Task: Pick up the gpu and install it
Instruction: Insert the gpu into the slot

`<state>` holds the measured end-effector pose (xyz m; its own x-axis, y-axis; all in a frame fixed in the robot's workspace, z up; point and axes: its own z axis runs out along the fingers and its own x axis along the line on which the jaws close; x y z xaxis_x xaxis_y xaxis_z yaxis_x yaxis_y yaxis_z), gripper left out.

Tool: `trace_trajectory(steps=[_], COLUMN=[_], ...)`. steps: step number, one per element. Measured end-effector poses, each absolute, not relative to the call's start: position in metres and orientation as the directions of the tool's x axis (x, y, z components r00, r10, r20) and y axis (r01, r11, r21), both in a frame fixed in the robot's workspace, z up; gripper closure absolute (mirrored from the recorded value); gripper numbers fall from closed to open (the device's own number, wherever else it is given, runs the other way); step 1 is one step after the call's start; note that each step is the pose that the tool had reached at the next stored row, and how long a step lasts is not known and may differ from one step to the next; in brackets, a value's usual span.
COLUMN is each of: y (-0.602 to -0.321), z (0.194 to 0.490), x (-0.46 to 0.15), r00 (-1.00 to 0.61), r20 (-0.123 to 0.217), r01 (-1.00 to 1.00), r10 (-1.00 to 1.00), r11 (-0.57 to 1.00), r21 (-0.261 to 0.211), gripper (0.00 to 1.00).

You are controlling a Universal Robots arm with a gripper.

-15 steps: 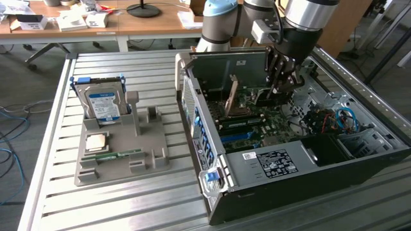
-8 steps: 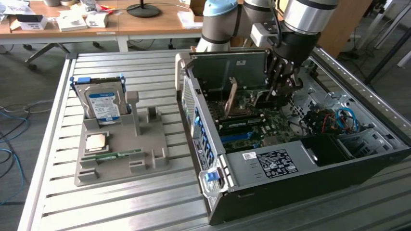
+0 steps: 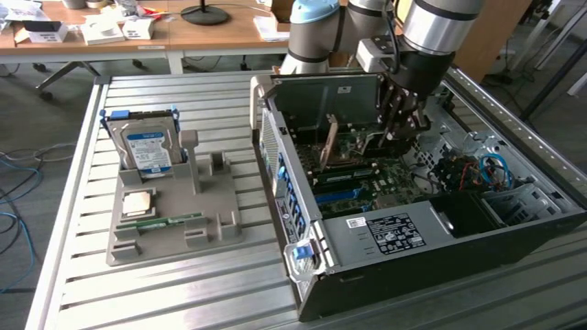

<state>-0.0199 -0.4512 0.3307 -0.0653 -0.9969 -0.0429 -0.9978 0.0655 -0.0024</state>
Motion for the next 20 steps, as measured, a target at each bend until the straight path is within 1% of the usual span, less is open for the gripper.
trace_trajectory(steps=[18,20], y=[-0.4513,-0.4513], z=[0.3291,0.3250], x=[-0.0199,-0.0199], r00=[-0.065,-0.065], r20=[-0.043,-0.043], r01=[-0.998,-0.998], r10=[-0.997,-0.997], r11=[0.065,0.065], r21=[-0.002,-0.002], gripper=[0.74,0.74])
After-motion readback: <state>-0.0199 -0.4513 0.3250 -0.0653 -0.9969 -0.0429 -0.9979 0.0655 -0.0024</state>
